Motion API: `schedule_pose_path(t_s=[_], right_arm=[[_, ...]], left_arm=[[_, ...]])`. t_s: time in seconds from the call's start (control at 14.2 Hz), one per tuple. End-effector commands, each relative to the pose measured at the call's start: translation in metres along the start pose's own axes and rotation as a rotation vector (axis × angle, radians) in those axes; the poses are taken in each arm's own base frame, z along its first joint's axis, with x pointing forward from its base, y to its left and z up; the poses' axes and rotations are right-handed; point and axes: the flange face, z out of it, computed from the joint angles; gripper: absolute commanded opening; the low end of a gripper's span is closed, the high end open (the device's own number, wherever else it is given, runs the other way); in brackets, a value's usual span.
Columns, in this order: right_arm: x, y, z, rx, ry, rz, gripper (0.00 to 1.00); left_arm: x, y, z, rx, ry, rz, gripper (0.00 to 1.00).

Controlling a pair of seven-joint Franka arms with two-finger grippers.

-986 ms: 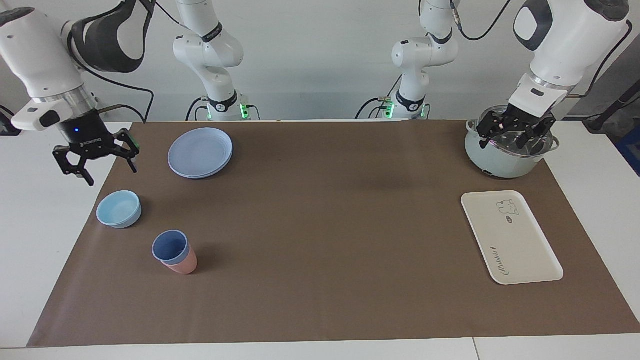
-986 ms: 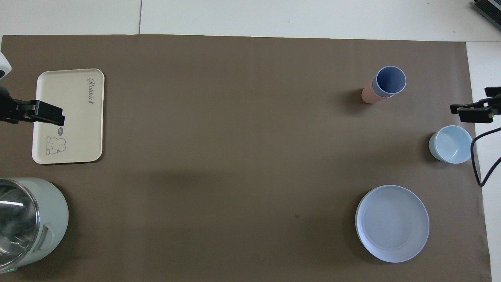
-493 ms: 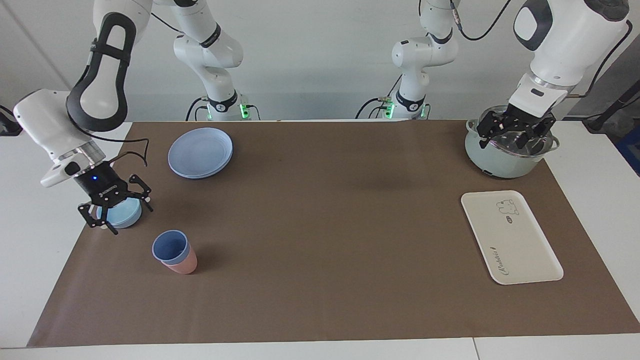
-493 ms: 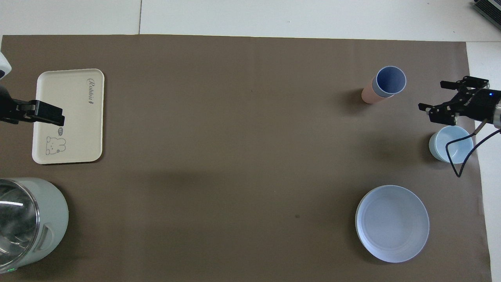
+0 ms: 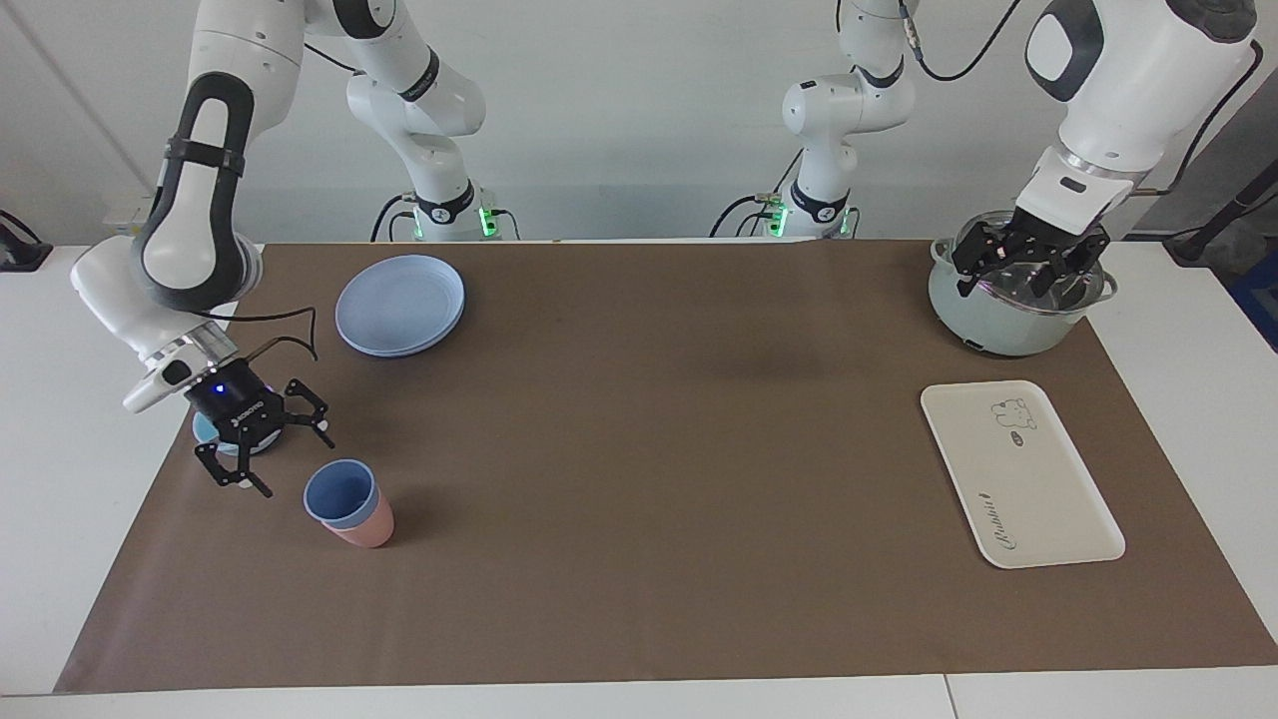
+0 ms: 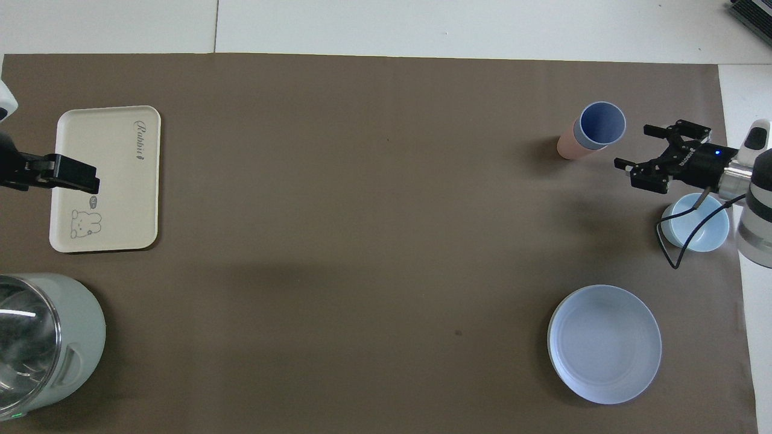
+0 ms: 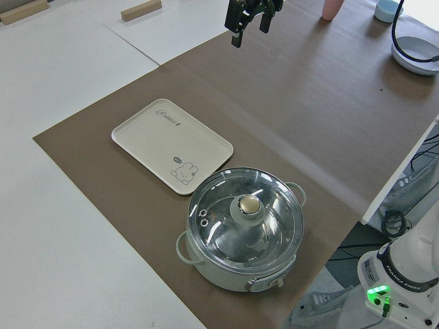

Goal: Place cup on tray
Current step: 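Reach the right gripper toward the blue cup nested in the pink cup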

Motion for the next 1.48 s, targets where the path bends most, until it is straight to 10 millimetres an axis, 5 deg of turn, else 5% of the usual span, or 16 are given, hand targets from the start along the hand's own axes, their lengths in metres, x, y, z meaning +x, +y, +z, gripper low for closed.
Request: schedule_pose_path(t_s=[0.0,0.42,1.2,1.27,1.34,1.41], right_arm=[[-0.015,0.006,0.025,0.01,0.103,-0.015,1.0],[-0.017,0.001,0.072,-0.007,0.2,0.006,1.0],[-0.01,-0.014,0.089,0.002,0.188,-0.001,1.0],[-0.01,-0.014,0.09,0.002,0.186,-0.004,0.9],[-0.01,-0.013,0.089,-0.002,0.188,-0.023,0.51],[-0.009,-0.012,0.088,-0.01,0.188,-0.051,0.01]], left_arm=[[-0.011,0.0,-0.002,-0.01,-0.001,-0.007,1.0],[-0.011,0.0,-0.002,-0.01,-0.003,-0.007,1.0],[-0.011,0.0,-0.001,-0.01,-0.004,-0.005,1.0],[-0.011,0.001,-0.001,-0.01,-0.006,0.0,1.0],[-0.009,0.004,-0.002,-0.01,0.008,0.007,1.0],[-0.008,0.004,-0.003,-0.01,0.011,0.003,1.0]])
